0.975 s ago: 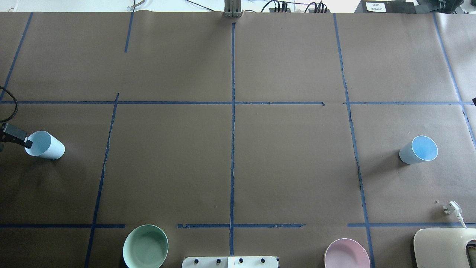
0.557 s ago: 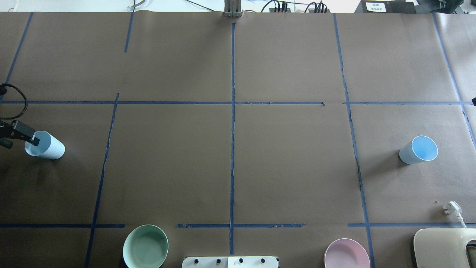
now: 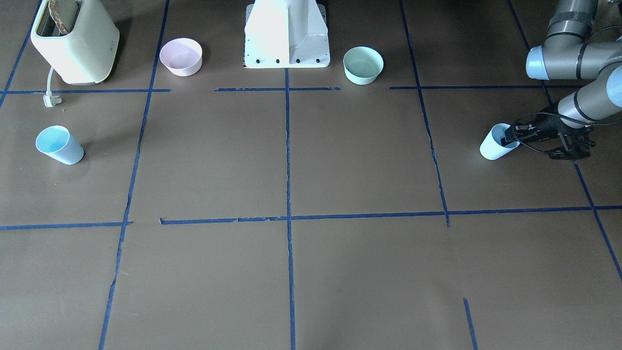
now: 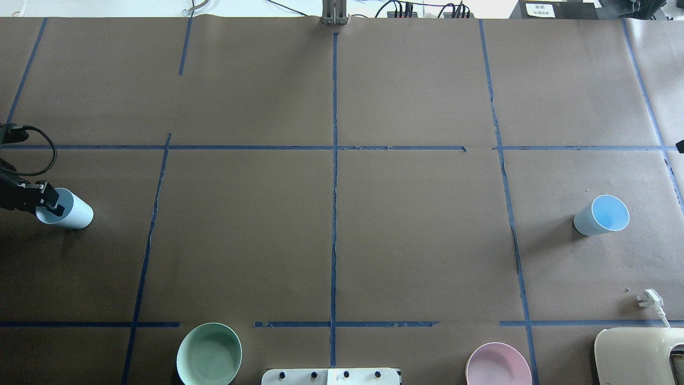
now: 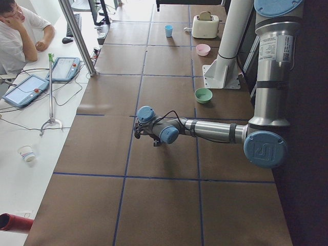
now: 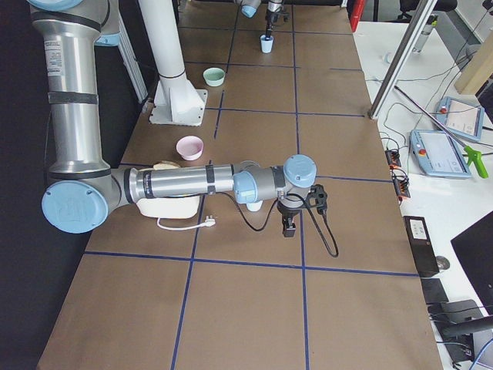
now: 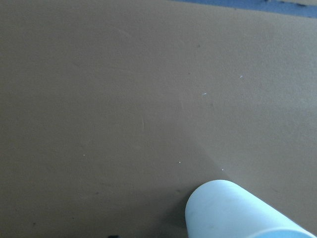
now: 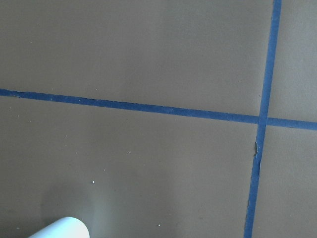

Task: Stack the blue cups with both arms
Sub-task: 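Lower the left gripper onto the light blue cup and grasp it, then carry the light blue cup with the left gripper to the table center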

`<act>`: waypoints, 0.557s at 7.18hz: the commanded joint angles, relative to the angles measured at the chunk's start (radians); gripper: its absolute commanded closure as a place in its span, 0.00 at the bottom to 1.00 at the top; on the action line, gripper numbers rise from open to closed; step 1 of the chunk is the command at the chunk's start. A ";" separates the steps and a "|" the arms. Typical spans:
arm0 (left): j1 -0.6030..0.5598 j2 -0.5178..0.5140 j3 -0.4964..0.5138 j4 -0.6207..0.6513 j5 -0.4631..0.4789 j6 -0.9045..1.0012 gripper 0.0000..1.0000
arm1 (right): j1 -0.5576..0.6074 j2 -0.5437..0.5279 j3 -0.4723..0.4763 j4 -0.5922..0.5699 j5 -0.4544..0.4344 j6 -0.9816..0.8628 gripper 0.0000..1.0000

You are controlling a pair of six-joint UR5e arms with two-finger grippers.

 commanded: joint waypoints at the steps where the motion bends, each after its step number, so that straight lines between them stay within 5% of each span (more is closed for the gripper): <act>1: 0.049 -0.056 -0.019 -0.055 0.000 -0.116 0.97 | -0.003 0.000 0.000 0.000 0.000 0.000 0.00; 4: 0.220 -0.458 -0.066 -0.042 0.061 -0.618 1.00 | -0.007 0.002 -0.002 0.000 0.000 0.000 0.00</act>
